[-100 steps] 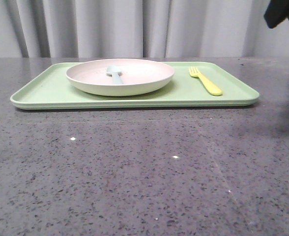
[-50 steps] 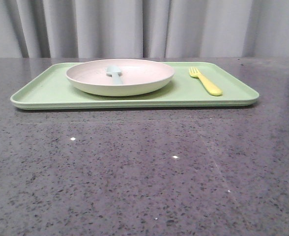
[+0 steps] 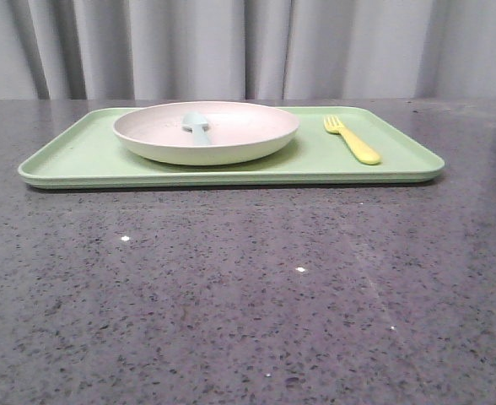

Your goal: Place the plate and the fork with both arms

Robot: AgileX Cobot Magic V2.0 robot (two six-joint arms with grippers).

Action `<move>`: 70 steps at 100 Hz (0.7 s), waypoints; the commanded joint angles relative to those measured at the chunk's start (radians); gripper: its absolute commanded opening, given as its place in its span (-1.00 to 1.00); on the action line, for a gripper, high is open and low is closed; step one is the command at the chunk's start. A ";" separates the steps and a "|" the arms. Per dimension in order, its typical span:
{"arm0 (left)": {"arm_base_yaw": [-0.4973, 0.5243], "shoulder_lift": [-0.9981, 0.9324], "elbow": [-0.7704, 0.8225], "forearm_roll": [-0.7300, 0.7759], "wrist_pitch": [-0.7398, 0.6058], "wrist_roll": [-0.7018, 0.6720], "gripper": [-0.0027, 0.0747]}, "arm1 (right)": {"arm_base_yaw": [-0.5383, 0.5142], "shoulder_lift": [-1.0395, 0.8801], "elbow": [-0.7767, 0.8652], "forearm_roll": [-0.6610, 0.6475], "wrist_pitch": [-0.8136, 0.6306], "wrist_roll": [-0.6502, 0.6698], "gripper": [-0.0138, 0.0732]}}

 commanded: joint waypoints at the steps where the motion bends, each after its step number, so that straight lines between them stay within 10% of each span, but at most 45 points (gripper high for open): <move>1: -0.002 -0.012 -0.017 -0.012 -0.072 -0.001 -0.98 | -0.001 -0.011 -0.019 -0.027 -0.070 0.000 -0.84; 70: -0.002 -0.014 -0.016 -0.029 -0.070 -0.001 -0.98 | -0.001 -0.010 -0.019 -0.027 -0.071 0.000 -0.84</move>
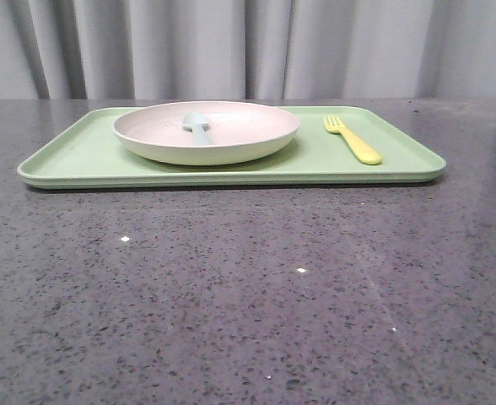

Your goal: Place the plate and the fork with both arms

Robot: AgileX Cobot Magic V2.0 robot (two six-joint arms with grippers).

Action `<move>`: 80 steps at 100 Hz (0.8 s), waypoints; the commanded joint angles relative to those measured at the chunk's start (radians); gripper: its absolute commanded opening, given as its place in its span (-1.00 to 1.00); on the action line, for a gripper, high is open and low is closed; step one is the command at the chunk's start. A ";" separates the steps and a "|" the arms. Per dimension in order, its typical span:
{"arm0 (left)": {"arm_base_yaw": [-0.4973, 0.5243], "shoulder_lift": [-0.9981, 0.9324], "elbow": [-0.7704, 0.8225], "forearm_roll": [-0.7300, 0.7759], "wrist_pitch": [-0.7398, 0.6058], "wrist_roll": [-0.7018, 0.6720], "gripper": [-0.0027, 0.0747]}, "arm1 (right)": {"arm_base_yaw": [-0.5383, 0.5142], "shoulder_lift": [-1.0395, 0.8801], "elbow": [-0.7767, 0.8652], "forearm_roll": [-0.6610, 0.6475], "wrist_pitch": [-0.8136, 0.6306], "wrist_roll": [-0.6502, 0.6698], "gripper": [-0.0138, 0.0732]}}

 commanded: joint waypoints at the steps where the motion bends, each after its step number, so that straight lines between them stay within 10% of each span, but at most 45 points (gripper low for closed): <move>1: -0.002 0.009 -0.026 -0.022 -0.072 -0.001 -0.98 | -0.001 0.008 -0.025 -0.023 -0.071 -0.001 -0.84; 44: -0.002 -0.020 0.028 -0.022 -0.092 -0.001 -0.98 | -0.001 0.008 -0.025 -0.023 -0.071 -0.001 -0.84; 80: -0.002 -0.121 0.267 0.116 -0.514 -0.001 -0.98 | -0.001 0.008 -0.025 -0.023 -0.071 -0.001 -0.84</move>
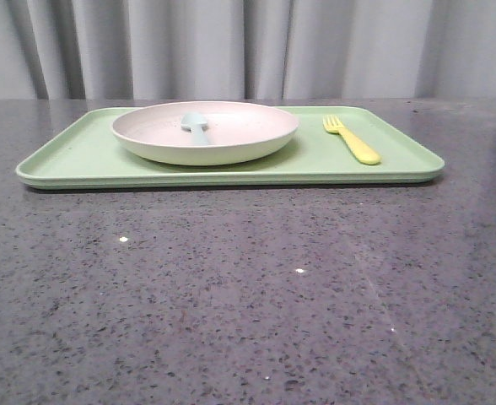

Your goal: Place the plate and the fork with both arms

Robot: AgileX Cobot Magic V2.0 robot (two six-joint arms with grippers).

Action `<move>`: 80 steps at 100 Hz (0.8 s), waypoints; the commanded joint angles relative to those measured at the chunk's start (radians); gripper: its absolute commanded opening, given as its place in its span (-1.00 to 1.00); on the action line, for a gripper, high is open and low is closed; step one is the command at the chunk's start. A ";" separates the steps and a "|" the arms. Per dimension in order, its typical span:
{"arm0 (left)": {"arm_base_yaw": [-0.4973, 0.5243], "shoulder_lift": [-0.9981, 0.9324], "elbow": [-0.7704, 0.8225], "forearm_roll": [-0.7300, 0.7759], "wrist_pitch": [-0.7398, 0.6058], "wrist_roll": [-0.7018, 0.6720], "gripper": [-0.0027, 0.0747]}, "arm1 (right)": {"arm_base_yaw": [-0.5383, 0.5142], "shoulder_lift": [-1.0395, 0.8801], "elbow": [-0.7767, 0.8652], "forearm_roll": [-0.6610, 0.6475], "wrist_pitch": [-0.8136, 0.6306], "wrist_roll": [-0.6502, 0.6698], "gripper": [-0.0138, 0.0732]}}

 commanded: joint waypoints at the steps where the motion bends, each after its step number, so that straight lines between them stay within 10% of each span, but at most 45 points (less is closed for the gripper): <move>1: -0.002 -0.015 0.026 0.029 -0.174 -0.001 -0.98 | -0.001 0.008 -0.025 -0.021 -0.071 -0.001 -0.84; 80: -0.003 -0.262 0.281 0.057 -0.240 -0.034 -0.98 | -0.001 0.009 -0.025 -0.021 -0.071 -0.001 -0.84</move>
